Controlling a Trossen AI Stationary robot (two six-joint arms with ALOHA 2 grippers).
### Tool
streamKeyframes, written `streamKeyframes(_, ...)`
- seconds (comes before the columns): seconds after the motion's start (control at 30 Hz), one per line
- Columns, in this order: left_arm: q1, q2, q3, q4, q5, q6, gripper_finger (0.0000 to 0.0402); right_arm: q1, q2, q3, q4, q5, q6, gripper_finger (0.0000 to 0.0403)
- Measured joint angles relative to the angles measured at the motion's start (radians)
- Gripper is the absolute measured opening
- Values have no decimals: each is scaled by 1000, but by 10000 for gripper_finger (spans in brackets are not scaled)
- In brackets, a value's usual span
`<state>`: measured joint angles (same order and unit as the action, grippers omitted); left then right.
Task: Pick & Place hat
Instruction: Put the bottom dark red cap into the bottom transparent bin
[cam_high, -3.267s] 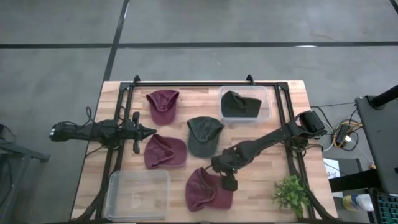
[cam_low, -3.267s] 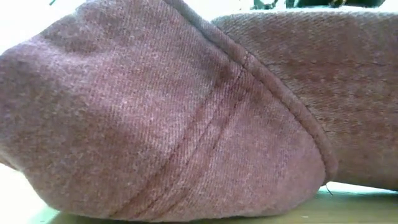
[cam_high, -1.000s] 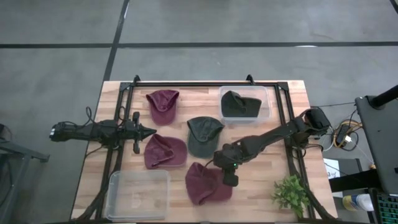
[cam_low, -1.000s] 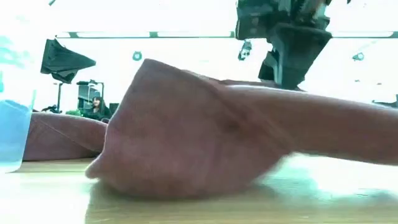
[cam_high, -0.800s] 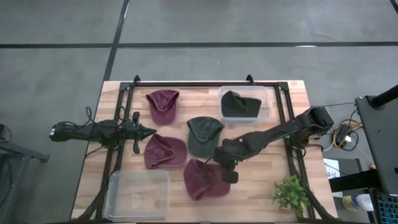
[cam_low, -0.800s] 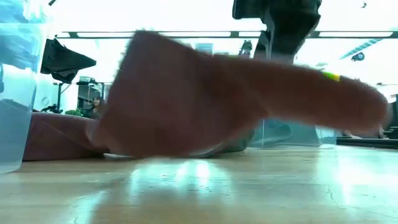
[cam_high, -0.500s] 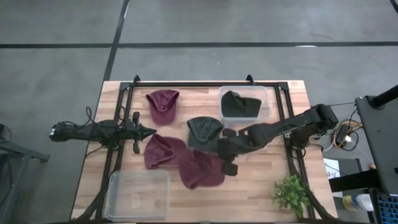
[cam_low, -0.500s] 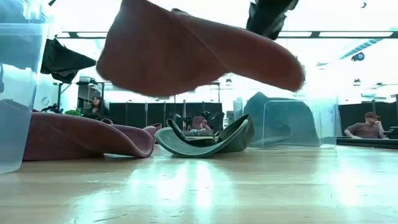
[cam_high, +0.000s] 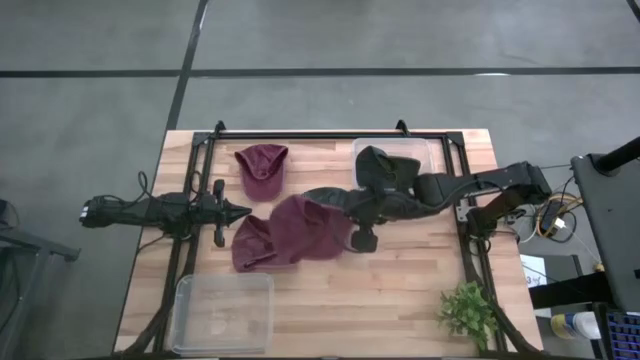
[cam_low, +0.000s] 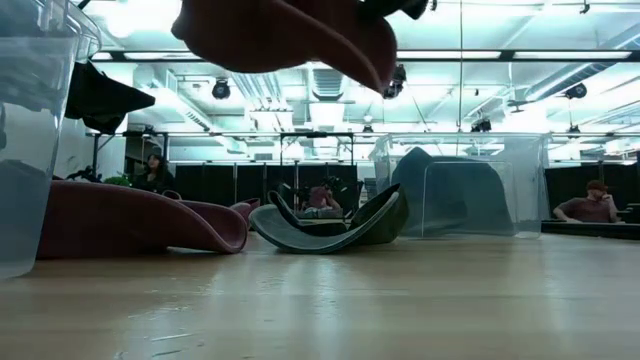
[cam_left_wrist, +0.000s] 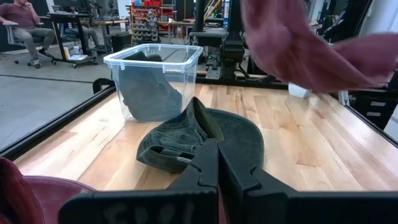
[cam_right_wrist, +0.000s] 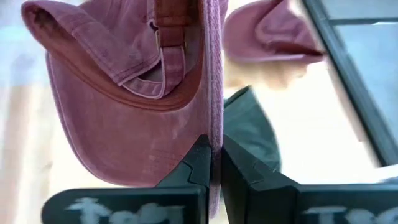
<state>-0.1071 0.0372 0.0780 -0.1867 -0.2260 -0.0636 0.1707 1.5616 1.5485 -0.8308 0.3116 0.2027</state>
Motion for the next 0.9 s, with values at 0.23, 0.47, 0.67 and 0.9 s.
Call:
streamKeyframes(0.23,0,0,-1,11,-6,91,0,-69,0,40,34,40,-86,13)
streamKeyframes(0.47,0,1,-8,72,-18,57,0,-146,0,87,75,85,-185,13)
streamKeyframes(0.67,0,4,-11,190,3,-148,0,-205,0,95,135,85,-238,13)
streamKeyframes(0.9,0,5,-11,311,-11,-239,0,-236,0,95,164,81,-267,13)
